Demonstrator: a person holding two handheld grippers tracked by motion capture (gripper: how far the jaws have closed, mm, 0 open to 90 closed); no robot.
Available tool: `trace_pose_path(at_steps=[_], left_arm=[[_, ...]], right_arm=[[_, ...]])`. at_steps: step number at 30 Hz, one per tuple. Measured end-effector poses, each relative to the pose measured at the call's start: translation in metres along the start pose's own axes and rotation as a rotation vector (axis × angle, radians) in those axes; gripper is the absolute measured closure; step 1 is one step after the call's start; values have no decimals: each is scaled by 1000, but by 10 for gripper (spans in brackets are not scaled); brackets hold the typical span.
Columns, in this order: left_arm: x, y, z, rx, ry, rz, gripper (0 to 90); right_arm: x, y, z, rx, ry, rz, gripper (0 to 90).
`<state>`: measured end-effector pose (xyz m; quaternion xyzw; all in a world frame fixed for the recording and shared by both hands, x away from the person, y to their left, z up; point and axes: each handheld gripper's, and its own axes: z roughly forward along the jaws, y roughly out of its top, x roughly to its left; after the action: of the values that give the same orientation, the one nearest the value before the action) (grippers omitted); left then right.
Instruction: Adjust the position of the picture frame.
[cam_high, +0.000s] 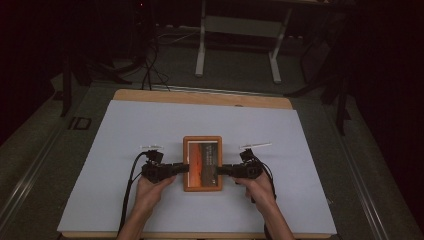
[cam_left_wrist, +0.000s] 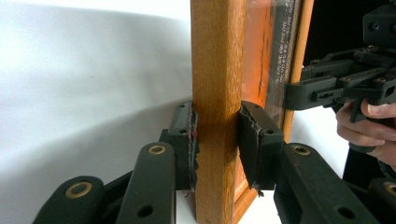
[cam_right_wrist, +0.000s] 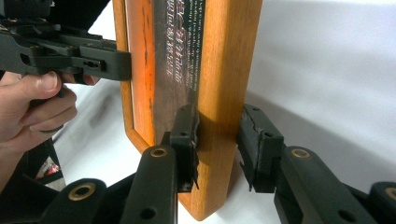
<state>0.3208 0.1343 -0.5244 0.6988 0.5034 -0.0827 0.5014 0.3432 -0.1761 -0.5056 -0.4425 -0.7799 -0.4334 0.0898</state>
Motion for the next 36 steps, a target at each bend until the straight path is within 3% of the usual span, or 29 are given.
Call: trace_pose_path(at_steps=[1,4,7,10,13,19,24,26,29,36], left_arm=[[-1,1,2,5,0,-5,684],[-2,4,8,12,-1,-17,684],[-1,5,15,13,12,-30,673],[-4,6,21,32,60,-24,644],[-3,8,25,50,80,-30,615],[4,8,32,67,77,-70,584],[4,8,32,69,76,-56,573],[0,8,31,60,113,-7,546],[-2,8,27,49,136,11,466],[-8,6,13,-4,168,79,452]], right_arm=[[-5,-4,-4,4,3,35,681],[-12,-9,-6,7,10,80,679],[-17,-9,-6,-5,2,105,674],[-20,-8,-2,0,-8,133,659],[-21,-7,1,15,-22,156,642],[-27,-3,8,49,-29,224,618],[-27,0,9,51,-41,219,609],[-25,0,9,45,-59,204,590],[-23,2,7,36,-82,180,530],[-20,6,-11,-14,-144,136,473]])
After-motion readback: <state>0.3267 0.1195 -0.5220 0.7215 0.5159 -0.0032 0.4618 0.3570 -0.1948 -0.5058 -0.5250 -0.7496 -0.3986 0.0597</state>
